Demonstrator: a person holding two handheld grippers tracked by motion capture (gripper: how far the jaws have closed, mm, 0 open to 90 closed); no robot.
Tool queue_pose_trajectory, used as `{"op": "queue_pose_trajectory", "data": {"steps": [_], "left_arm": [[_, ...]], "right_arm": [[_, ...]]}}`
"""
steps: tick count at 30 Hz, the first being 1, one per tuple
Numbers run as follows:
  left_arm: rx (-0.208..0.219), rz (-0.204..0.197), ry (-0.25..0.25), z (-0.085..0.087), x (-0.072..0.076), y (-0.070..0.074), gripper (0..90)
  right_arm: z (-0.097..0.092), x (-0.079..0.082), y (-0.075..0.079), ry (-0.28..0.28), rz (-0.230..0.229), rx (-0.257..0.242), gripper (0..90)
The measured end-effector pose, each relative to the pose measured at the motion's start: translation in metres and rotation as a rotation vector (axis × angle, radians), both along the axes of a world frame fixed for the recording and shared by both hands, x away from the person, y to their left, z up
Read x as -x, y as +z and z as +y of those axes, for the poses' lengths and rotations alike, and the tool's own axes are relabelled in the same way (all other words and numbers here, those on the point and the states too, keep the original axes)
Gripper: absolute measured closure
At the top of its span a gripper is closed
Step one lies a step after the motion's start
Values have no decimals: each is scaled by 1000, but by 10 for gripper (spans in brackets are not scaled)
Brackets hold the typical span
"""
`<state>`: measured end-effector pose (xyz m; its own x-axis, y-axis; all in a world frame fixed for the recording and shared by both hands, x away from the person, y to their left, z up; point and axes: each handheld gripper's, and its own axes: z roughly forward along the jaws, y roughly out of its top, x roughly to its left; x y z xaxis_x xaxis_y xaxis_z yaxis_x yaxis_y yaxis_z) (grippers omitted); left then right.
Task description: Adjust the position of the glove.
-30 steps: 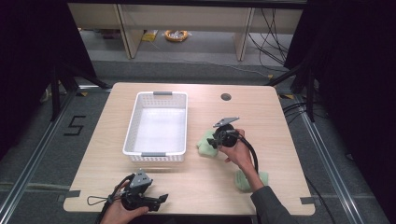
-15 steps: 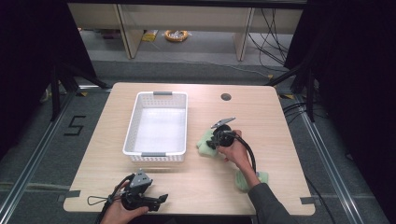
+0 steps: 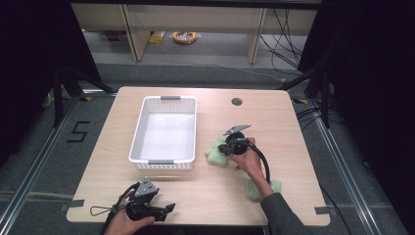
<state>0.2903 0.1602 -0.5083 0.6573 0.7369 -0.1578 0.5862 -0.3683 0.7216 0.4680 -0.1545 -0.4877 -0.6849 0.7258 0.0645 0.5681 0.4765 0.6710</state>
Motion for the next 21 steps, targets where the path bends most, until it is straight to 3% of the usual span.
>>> {"op": "queue_pose_trajectory", "data": {"steps": [1, 6, 7, 11, 12, 17, 21], "left_arm": [[-16, -3, -2, 1, 0, 0, 177], [-9, -4, -7, 1, 0, 1, 177], [-8, -5, -6, 0, 1, 1, 177], [-1, -5, -1, 0, 1, 1, 178], [1, -6, 0, 0, 1, 1, 177], [-19, -9, -5, 1, 1, 1, 178], [9, 4, 7, -2, 2, 0, 178]], "right_arm": [[-1, 3, 3, -4, 7, -11, 881], [-5, 17, 15, 0, -26, -56, 881], [-7, 27, 24, 20, -30, -70, 881], [-8, 41, 31, 25, -36, -94, 881], [-8, 56, 36, 50, -45, -98, 881], [-7, 78, 37, 67, -31, -134, 880], [-6, 94, 34, 81, -18, -145, 881]]}}
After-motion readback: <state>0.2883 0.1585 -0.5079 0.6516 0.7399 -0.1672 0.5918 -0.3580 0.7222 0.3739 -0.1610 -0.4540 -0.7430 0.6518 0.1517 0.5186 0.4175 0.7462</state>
